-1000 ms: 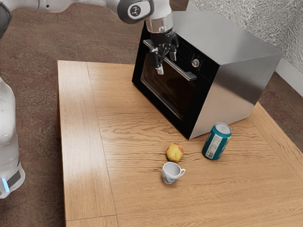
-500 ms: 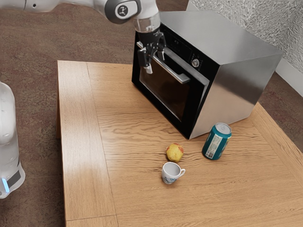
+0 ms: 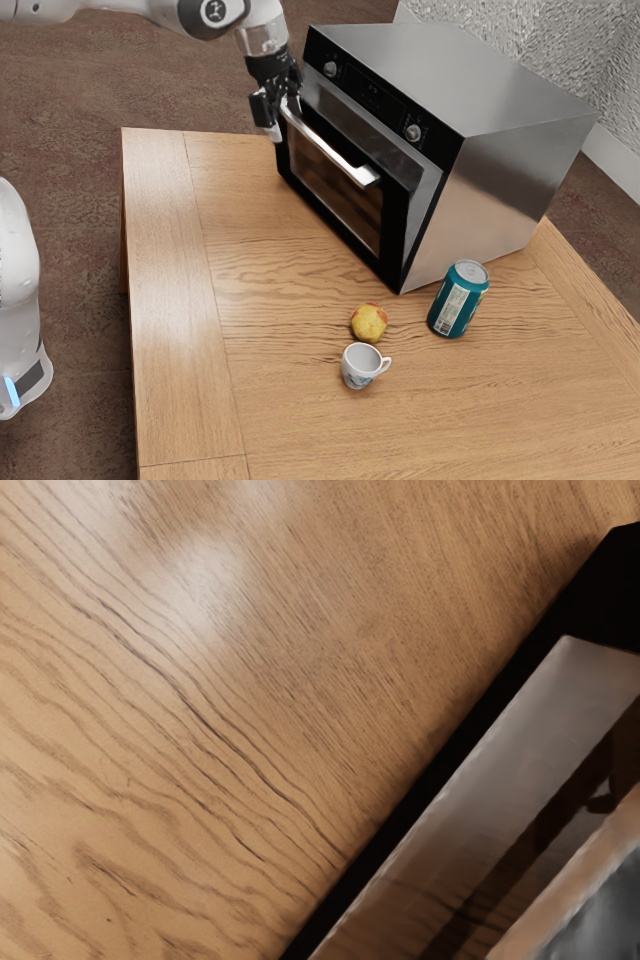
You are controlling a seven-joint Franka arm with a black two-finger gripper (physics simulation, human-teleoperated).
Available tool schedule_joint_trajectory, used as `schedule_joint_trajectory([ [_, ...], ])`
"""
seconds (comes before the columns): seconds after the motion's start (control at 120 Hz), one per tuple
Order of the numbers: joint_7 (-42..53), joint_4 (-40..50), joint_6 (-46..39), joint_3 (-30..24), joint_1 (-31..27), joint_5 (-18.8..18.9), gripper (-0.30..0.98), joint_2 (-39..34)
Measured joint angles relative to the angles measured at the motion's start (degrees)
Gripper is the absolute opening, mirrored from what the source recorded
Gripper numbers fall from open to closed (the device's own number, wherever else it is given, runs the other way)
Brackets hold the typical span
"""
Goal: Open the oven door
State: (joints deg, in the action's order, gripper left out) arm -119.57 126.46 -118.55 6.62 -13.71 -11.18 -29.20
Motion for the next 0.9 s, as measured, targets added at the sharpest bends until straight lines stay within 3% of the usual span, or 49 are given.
schedule_joint_trajectory([
  [0.125, 2.13, 2.54, 0.74, 3.46, -3.73, -0.96, 0.68, -4.05],
  [0.292, 8.04, 4.77, 7.27, 12.11, -19.32, -3.63, 0.68, -9.73],
  [0.392, 11.28, 3.36, 11.72, 10.92, -22.68, -3.75, 0.69, -11.99],
  [0.475, 10.77, -7.35, 14.38, -4.06, -14.93, -3.12, 0.68, -12.02],
  [0.517, 8.86, -14.14, 15.38, -10.16, -4.94, -0.50, 0.68, -9.52],
  [0.567, 6.05, -19.94, 16.34, -13.35, 7.87, 3.14, 0.68, -5.19],
  [0.617, 3.43, -24.77, 17.05, -14.75, 16.25, 5.89, 0.68, -0.23],
  [0.708, 0.49, -31.24, 18.35, -12.02, 24.57, 10.64, 0.68, 8.28],
  [0.775, -0.77, -31.96, 19.57, -8.88, 26.86, 12.12, 0.69, 11.89],
  [0.9, -4.04, -29.46, 21.59, -6.37, 27.27, 10.62, 0.69, 14.11],
])
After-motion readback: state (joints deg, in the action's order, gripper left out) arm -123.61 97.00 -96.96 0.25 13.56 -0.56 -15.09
